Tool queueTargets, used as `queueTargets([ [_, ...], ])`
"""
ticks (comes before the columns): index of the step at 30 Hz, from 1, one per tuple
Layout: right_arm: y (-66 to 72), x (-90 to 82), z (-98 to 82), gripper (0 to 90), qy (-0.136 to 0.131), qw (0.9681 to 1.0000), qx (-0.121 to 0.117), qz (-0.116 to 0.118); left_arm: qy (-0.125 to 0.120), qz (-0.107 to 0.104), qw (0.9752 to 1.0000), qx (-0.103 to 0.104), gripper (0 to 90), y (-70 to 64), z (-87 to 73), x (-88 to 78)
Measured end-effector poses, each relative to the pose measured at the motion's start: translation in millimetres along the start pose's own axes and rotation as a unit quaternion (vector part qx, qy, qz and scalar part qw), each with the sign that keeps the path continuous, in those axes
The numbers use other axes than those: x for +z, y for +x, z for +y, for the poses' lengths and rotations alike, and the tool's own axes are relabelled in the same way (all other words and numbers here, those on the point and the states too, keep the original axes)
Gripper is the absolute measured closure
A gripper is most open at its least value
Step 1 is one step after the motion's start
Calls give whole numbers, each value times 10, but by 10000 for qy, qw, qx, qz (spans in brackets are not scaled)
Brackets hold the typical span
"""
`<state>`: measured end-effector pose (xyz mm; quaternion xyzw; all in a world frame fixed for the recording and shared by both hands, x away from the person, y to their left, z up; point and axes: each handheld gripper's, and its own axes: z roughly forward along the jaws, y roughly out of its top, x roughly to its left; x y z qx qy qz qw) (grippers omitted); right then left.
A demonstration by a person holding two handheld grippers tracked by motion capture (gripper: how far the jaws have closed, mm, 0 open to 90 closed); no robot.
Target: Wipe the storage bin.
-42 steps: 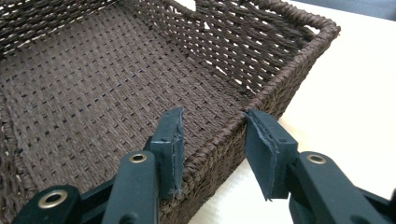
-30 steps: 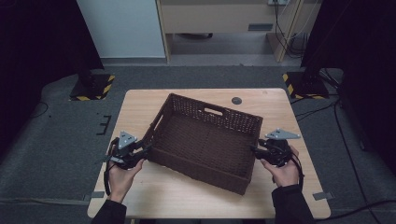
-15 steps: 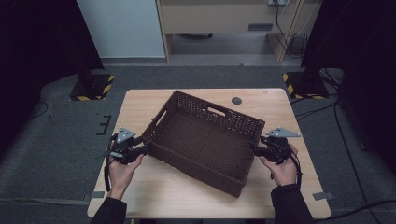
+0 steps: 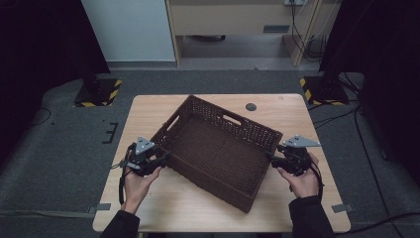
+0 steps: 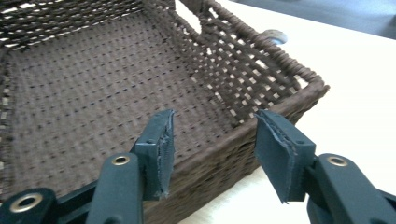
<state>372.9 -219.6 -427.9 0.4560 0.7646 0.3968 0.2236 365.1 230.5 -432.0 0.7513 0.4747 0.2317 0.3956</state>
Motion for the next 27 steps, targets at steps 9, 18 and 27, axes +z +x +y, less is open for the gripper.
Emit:
queueTargets([
  [9,-62,48,-57,488,-32,9997,234,58,-30,-143,9999,-90,511,-12,1,5],
  [18,32,-23,-75,482,48,9998,214,30,-9,-307,9990,322,506,-284,26,14],
  [27,0,21,-48,435,-87,9999,-21,-109,-38,-286,9994,193,519,-195,68,88],
])
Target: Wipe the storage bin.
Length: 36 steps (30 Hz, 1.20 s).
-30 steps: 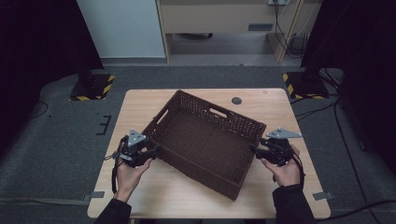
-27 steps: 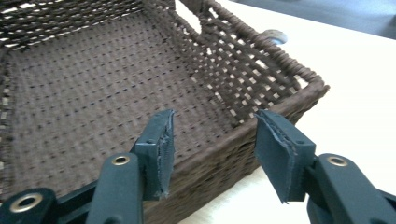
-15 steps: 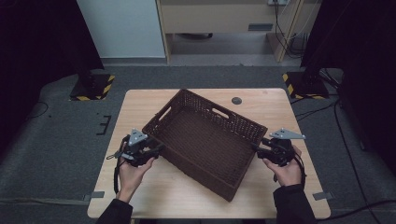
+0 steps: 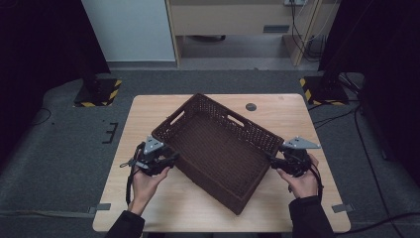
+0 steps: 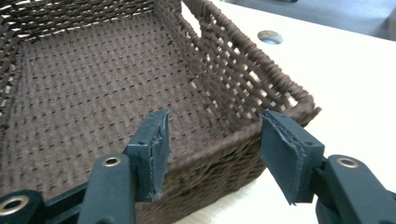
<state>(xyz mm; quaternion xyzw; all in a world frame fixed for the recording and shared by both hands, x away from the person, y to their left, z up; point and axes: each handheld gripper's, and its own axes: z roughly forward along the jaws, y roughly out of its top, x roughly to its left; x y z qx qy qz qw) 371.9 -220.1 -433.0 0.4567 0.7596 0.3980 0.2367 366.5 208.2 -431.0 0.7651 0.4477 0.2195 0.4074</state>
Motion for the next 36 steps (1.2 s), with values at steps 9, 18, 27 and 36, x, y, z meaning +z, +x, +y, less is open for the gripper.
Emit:
queueTargets([
  [9,-7,-10,-18,432,50,9998,148,144,-25,-106,9999,-50,509,-50,-2,-16],
  [18,5,-54,0,450,99,9996,129,221,-7,-306,9995,66,478,-195,12,-5],
  [27,-44,-41,22,421,-180,9996,2,-204,112,-10,9998,164,507,-132,36,44],
  [36,-80,-9,-2,396,-223,9990,-46,-387,57,-8,9998,176,501,-166,45,7],
])
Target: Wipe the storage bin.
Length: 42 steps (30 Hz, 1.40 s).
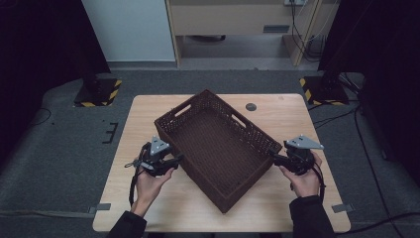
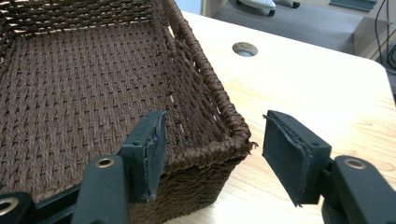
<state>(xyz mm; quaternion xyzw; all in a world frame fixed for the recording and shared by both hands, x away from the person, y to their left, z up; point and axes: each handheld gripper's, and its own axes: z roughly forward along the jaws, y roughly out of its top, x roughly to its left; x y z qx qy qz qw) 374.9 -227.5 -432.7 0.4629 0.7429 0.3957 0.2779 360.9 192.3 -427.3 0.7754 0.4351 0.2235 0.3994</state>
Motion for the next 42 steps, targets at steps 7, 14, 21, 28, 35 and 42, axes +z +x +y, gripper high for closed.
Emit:
queueTargets([
  [7,-17,22,-33,436,-13,9996,178,224,-42,-255,9996,73,493,-160,38,-7],
  [14,9,-22,1,451,127,9996,102,246,-67,-279,9996,-43,488,-104,32,2],
  [21,-41,21,-38,544,-61,9997,149,208,-28,-225,9997,25,489,-125,35,-9],
  [28,11,-59,-26,565,99,9996,105,251,31,-365,9992,143,468,-241,44,10],
  [35,20,-64,13,582,-13,9992,-32,392,33,-290,9994,169,486,-233,42,35],
  [42,19,11,-22,694,96,9996,-99,257,43,-190,9996,194,485,-222,42,39],
])
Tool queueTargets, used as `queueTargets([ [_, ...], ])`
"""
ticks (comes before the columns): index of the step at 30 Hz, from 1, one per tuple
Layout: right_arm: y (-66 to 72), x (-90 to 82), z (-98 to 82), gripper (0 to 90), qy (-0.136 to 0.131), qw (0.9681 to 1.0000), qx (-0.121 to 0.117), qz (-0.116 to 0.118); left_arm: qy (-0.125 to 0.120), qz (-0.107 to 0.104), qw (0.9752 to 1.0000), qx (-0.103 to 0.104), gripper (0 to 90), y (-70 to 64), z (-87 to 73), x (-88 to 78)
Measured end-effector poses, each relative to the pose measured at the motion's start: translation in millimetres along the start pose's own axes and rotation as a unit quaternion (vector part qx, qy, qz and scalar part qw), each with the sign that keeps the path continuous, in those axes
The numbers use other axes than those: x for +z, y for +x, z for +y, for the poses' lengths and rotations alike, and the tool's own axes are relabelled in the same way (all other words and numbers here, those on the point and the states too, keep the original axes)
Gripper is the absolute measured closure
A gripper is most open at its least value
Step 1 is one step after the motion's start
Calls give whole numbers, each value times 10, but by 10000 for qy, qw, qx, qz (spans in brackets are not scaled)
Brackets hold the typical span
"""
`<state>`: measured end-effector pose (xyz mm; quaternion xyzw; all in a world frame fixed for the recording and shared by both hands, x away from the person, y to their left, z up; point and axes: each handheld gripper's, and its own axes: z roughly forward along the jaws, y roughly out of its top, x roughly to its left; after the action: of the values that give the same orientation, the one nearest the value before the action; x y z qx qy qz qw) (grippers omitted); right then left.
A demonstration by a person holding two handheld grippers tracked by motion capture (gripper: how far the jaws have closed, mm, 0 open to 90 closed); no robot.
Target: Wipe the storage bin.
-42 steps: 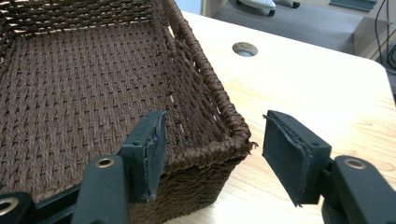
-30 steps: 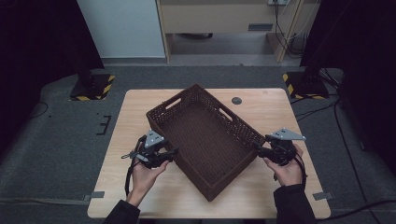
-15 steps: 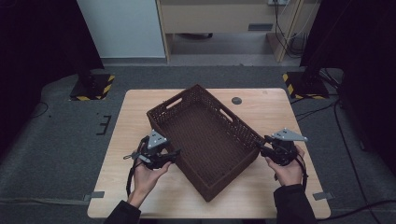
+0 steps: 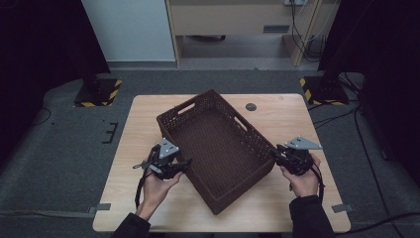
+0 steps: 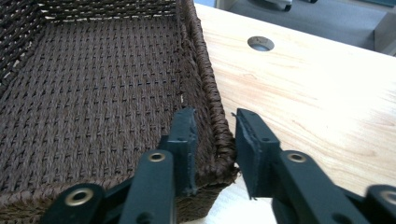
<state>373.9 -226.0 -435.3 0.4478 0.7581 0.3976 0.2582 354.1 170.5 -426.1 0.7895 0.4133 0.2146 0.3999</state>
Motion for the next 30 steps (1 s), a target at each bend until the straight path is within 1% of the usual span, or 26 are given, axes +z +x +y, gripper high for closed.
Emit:
queueTargets([
  [2,25,-21,0,695,53,10000,44,34,20,28,10000,-32,485,-1,-2,-17],
  [4,65,-45,-8,693,89,9999,6,65,49,-37,9999,-138,465,-6,-11,-37],
  [7,118,-66,-6,688,133,9998,2,114,87,76,9999,-103,467,-53,-37,-43],
  [9,124,-69,13,684,191,9997,-94,116,98,103,9998,-135,476,-65,-34,-41],
  [10,123,-68,17,680,175,9997,-105,119,115,123,9998,-127,481,-71,-25,-34],
  [11,111,-57,23,660,28,9998,-159,117,131,143,9998,-89,482,-72,-20,-31],
  [12,107,-48,30,660,-28,9998,-111,140,139,155,9998,-74,482,-69,-15,-26],
  [13,100,-33,39,660,-52,9998,-134,153,138,167,9997,-72,484,-65,-12,-23],
  [15,96,20,42,682,-74,9997,-214,131,138,250,9996,-23,492,-47,-7,-7],
  [17,91,61,30,749,29,9997,-174,149,114,303,9995,-17,497,-13,-11,7],
  [18,88,74,18,775,64,9996,-146,228,88,273,9996,-48,499,10,-19,8],
  [19,94,83,10,810,99,9993,-69,354,69,254,9996,-74,498,22,-26,6],
  [20,109,74,12,814,131,9992,-93,363,64,262,9996,-81,498,27,-31,3],
  [21,123,68,13,816,146,9992,-138,351,53,307,9995,-84,495,30,-37,-3],
  [22,145,52,15,816,202,9989,-179,370,65,308,9995,-102,491,30,-39,-10],
  [23,158,43,13,816,216,9989,-173,389,75,216,9996,-169,487,30,-44,-23],
  [24,174,24,3,813,232,9985,-160,460,88,202,9996,-198,475,25,-50,-31],
  [26,182,4,-3,808,232,9982,-137,535,113,269,9994,-194,484,3,-67,-35],
  [28,179,-5,8,799,199,9982,-138,547,111,306,9993,-195,490,-4,-67,-32],
  [30,177,-6,33,758,80,9987,-127,496,129,311,9993,-181,495,6,-56,-24],
])
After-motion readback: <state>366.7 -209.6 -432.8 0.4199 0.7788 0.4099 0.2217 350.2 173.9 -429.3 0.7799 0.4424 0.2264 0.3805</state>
